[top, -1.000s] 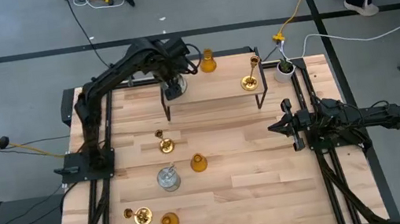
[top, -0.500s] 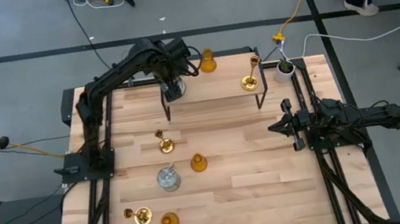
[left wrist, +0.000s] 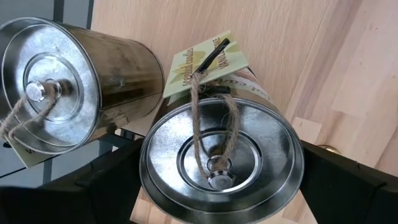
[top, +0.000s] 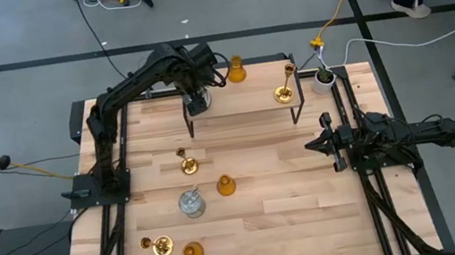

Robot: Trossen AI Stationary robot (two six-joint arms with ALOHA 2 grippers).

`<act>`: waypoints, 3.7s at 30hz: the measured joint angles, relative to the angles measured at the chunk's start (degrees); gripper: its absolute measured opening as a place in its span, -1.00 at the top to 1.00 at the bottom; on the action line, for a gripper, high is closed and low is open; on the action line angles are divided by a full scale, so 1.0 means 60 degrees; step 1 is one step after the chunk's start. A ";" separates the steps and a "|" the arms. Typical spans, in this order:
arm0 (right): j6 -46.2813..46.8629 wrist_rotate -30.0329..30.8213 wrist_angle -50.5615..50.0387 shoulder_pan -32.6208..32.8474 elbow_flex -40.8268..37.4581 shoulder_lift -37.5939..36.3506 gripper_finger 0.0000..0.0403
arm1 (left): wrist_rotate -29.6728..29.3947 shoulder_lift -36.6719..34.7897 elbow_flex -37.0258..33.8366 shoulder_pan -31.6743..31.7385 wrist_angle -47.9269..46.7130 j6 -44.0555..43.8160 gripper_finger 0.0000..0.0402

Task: Pick & Place candle stick holders
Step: Put the top scented candle on the shelf aligned with the other scented candle

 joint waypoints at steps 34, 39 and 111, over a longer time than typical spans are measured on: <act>0.0000 0.0000 0.0000 0.0003 0.0000 0.0000 0.89 | -0.0114 0.0018 0.0000 -0.0039 -0.0097 -0.0146 -0.99; 0.0001 0.0000 0.0000 0.0001 0.0000 0.0000 0.89 | -0.0168 0.0022 0.0280 -0.0038 -0.0200 -0.0138 -0.99; 0.0001 0.0000 0.0000 0.0001 0.0000 0.0000 0.89 | -0.0316 -0.2037 -0.1282 0.0391 -0.0415 -0.1546 0.99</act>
